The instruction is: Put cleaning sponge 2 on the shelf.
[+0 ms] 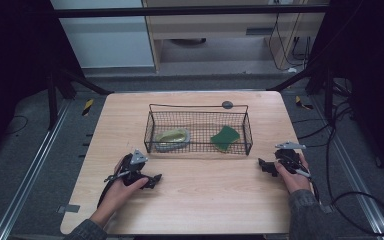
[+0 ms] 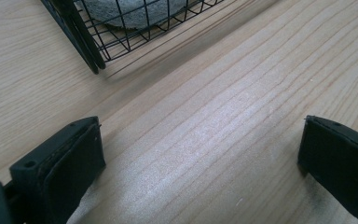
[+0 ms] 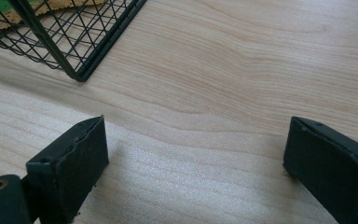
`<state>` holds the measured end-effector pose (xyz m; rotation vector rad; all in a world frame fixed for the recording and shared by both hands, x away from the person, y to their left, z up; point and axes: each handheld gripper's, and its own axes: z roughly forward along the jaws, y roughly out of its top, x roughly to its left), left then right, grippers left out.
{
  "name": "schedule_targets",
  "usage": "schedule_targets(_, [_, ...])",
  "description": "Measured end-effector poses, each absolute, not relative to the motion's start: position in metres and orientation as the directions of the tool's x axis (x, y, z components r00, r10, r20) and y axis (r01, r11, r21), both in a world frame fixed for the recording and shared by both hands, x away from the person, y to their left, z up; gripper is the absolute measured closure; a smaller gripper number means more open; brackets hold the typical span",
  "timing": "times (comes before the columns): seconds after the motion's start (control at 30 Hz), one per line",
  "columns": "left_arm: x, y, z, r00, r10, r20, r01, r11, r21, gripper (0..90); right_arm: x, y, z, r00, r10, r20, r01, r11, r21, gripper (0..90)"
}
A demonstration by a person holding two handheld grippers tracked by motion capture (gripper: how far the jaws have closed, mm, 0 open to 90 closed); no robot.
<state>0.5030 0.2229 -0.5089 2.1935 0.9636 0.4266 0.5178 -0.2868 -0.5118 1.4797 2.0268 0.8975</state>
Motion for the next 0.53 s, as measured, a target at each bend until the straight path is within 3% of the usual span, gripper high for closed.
schedule_targets(0.53, [0.503,0.223,-0.509,0.671,0.741,0.023,0.514,-0.487,0.707,0.0,0.517,-0.276,-0.512,-0.253,0.967,-0.005,0.666,0.178,0.724,1.2])
